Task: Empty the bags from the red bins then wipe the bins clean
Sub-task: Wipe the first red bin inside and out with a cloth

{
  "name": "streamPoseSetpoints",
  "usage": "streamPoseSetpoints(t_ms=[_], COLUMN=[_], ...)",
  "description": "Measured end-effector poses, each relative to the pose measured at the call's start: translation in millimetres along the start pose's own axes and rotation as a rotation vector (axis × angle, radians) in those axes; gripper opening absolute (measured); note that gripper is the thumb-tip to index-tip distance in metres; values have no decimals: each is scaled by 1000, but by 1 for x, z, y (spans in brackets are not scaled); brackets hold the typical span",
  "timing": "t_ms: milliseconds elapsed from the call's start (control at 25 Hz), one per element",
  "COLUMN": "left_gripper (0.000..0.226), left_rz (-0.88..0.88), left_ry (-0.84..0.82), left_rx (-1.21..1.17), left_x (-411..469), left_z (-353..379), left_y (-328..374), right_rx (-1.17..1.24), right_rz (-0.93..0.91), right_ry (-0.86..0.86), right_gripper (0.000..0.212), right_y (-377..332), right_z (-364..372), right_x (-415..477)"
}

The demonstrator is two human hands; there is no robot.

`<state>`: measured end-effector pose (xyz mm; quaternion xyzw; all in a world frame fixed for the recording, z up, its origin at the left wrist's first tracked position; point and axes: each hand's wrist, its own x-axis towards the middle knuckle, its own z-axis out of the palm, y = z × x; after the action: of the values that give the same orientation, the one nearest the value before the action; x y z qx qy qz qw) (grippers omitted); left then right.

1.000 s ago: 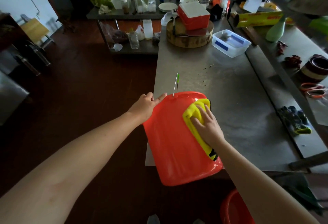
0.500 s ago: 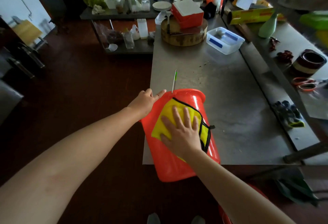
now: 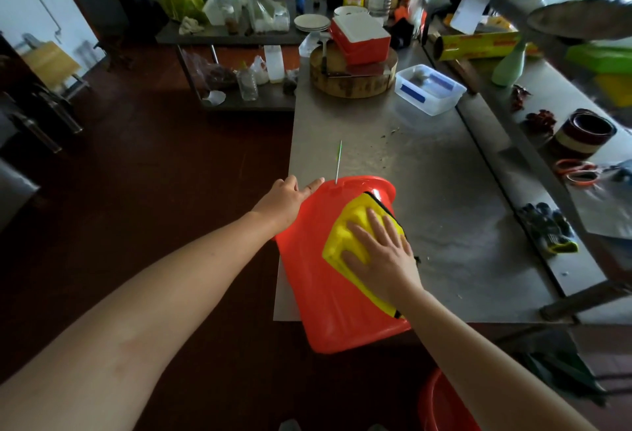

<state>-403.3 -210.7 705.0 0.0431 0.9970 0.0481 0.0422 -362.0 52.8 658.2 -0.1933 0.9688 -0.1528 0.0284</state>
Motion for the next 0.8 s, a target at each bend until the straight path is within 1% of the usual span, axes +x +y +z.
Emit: streamPoseSetpoints(t_ms=[240,320,360,440,520,680,760,800], left_gripper=[88,86,85,85,88,91,92,92], left_rz=[-19,-14,-8,0,-6,-14,-21,-19], left_ry=[-33,-59,-67,-72,-77,-77,-78,-77], left_rx=[16,37,46,78,98,131,131,136], left_x=[4,7,9,12,15,16,18,20], left_z=[-6,-10,-12,-13,-14,-11,-12,-12], left_y=[12,16,19,24,26,34,36,37], right_rx=[318,315,256,82,-63,-285,-339,-329], right_rz=[267,302,293,201,47,-247,-339,-346], right_ry=[-38,-50,-49,-21,0,-25,-33,-25], right_gripper=[64,66,66,68,70,66,66,66], right_y=[26,21,14,-5,-28,-51,-50,-47], right_z=[-4,-3,-2,1,4,25,32,31], right_x=[1,-3,-6,-15,-22,-32,-34,-35])
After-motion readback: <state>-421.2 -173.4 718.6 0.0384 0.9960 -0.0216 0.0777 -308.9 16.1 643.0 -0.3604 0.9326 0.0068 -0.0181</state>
